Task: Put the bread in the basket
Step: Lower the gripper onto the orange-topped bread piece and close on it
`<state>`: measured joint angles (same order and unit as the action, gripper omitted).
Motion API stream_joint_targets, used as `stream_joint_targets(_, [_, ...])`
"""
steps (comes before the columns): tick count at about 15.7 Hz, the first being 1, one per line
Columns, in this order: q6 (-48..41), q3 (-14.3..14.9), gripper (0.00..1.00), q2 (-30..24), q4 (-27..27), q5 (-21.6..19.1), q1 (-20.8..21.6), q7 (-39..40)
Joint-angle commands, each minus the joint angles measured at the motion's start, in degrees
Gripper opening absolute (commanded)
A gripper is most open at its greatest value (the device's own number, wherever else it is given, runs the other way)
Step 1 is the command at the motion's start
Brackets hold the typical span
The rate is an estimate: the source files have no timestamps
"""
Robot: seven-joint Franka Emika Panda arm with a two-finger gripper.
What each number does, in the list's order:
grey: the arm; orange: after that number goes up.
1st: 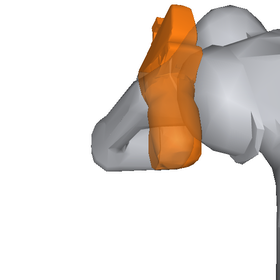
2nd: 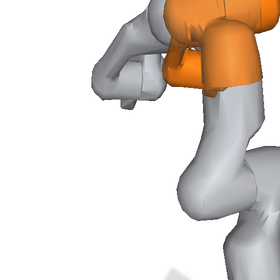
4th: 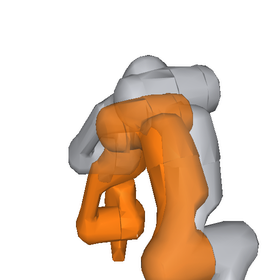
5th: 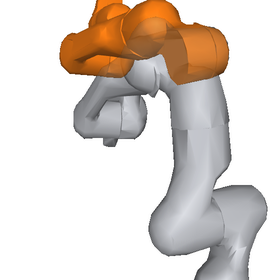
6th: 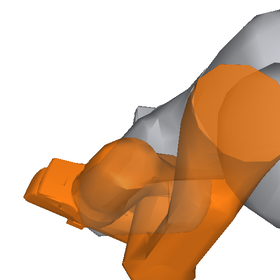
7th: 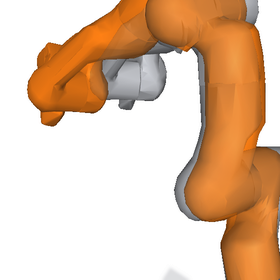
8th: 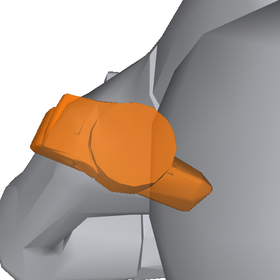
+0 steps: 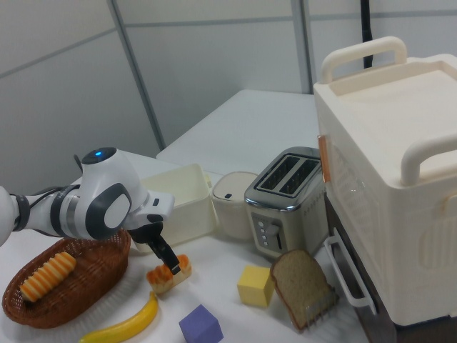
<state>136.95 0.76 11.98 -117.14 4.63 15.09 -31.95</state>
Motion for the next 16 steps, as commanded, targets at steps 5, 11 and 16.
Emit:
stream_joint_targets(5, [1.6, 2.8, 1.0, 2.8, 1.3, 2.1, 3.8, -0.7])
stream_joint_targets(11, [1.6, 3.5, 1.0, 3.8, 1.5, 3.5, 4.6, -0.7])
stream_joint_targets(16, [1.6, 3.5, 0.33, 4.4, 1.7, 6.7, 4.6, -1.4])
